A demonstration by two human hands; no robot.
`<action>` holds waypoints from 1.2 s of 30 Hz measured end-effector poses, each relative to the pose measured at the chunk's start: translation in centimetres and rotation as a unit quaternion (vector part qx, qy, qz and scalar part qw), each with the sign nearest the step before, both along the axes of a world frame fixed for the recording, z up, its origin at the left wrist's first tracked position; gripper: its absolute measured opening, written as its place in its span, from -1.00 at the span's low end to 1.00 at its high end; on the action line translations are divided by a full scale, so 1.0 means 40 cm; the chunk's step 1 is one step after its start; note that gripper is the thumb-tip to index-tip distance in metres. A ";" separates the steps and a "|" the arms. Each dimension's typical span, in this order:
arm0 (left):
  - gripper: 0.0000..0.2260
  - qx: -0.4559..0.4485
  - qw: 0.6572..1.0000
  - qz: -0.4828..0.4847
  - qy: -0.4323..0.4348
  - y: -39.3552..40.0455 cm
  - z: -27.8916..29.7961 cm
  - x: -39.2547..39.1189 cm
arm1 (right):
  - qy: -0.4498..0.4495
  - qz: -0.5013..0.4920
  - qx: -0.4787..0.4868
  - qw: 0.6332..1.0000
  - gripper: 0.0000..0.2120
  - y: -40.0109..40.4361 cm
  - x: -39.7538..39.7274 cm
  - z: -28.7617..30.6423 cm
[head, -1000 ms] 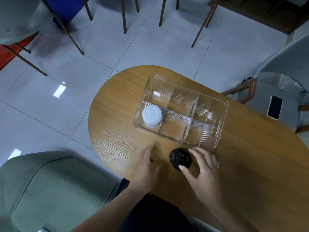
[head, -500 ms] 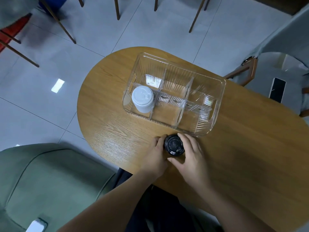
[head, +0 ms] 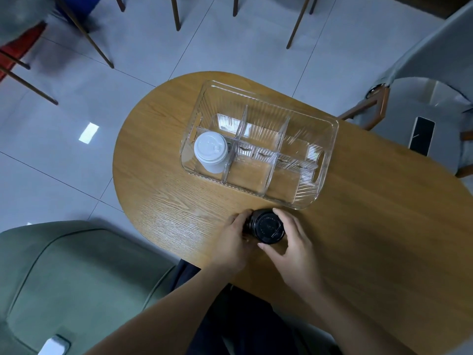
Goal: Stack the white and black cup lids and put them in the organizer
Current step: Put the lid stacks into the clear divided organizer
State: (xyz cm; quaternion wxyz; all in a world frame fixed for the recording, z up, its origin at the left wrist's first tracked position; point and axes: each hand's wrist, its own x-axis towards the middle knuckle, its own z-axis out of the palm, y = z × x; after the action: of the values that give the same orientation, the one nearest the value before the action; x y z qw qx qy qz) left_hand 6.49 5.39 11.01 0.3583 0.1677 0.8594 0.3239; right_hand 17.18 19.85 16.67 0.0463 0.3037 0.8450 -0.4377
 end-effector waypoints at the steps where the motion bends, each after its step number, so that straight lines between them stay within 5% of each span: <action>1: -0.26 0.007 1.000 0.008 -0.005 -0.002 0.006 0.000 | 0.001 0.002 0.000 1.000 -0.18 0.000 -0.001 0.008; 17: -0.37 0.104 0.989 0.093 0.044 0.009 0.212 -0.185 | 0.078 0.084 0.050 0.992 -0.17 0.059 -0.217 0.218; 36: -0.37 0.144 0.975 0.170 0.029 0.137 0.151 -0.196 | 0.045 0.115 0.164 0.979 -0.15 0.174 -0.339 0.074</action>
State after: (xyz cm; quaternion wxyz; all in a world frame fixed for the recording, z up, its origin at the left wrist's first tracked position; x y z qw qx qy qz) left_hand -1.37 10.88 17.05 0.2455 0.0783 0.8298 0.4950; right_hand 3.62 26.80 19.62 0.0079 0.1885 0.9356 -0.2984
